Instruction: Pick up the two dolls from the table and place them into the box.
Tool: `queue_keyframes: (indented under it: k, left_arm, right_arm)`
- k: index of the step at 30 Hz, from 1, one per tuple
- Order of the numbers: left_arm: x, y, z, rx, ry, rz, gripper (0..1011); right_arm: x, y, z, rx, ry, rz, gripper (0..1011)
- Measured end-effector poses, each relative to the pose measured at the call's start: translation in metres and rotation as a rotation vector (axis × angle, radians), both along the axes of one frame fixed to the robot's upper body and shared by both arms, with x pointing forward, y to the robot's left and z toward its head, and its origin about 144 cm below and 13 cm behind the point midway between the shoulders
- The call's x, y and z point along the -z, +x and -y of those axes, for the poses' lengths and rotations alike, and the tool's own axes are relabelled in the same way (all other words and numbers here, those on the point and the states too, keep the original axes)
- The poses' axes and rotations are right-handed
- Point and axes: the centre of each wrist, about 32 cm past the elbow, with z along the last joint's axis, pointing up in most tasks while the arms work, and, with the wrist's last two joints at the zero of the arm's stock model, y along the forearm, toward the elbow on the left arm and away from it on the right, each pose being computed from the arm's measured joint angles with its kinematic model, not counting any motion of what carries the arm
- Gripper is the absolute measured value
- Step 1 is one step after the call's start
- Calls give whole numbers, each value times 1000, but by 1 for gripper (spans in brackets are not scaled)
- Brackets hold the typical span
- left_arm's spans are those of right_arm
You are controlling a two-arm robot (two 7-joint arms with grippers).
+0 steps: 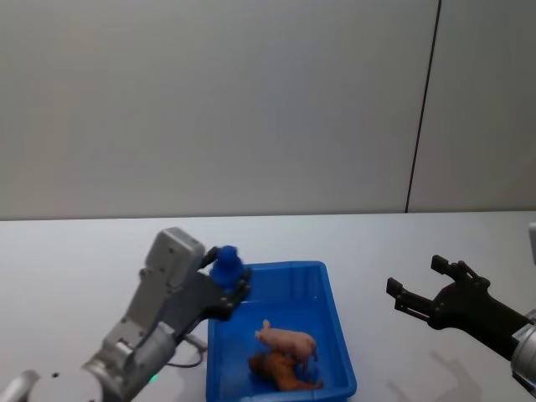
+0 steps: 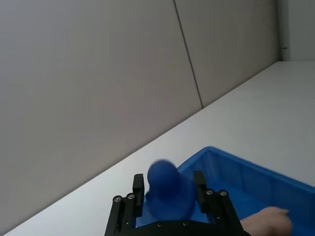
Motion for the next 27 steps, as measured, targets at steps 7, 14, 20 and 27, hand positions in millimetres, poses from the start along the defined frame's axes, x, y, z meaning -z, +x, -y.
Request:
queue_keyframes:
  k: [7, 14, 20, 27]
  left_arm:
    - [-3, 6, 13, 49, -6, 16, 810]
    - [-6, 9, 20, 80, -12, 30, 993]
    - [-8, 10, 21, 95, -18, 44, 1003]
    - [-9, 11, 22, 105, -21, 54, 1003]
  right_arm:
    - [0, 0, 0, 0, 0, 0, 1001]
    - [0, 0, 0, 0, 0, 0, 1001]
    - [0, 0, 0, 0, 0, 0, 1001]
    - [0, 0, 0, 0, 0, 0, 1001]
